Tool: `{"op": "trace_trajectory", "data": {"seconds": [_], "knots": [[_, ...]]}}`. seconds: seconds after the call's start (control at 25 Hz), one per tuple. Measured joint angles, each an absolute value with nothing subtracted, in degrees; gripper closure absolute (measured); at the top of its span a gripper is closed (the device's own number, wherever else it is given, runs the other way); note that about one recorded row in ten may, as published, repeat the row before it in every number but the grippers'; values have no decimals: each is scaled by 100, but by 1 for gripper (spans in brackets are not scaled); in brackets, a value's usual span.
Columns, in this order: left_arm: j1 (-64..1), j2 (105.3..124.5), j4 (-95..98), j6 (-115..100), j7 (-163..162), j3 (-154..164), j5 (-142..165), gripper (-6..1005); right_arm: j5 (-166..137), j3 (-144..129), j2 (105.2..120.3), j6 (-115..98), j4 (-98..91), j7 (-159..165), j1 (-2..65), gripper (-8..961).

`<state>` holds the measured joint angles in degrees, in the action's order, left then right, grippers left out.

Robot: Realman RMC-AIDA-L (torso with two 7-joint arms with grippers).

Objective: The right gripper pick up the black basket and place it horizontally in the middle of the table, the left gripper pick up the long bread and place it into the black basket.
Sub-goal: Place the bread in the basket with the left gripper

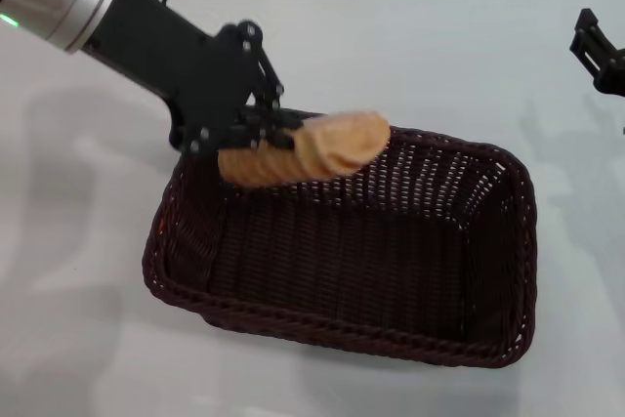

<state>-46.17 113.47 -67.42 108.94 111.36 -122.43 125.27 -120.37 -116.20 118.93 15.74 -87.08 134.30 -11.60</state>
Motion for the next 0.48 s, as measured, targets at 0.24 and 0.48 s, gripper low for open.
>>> {"op": "trace_trajectory", "data": {"seconds": [0.24,0.48], "knots": [[-4828,11351,-6375,10940,10367,-12231,12712,938,-12117,-11636,11878,1556,-8758,13429,-1069,181],[-4962,11395,-6220,10898,10215,-12181,12848,876,-12138,-11630,11874,1527,-8779,13429,-1044,182]]}}
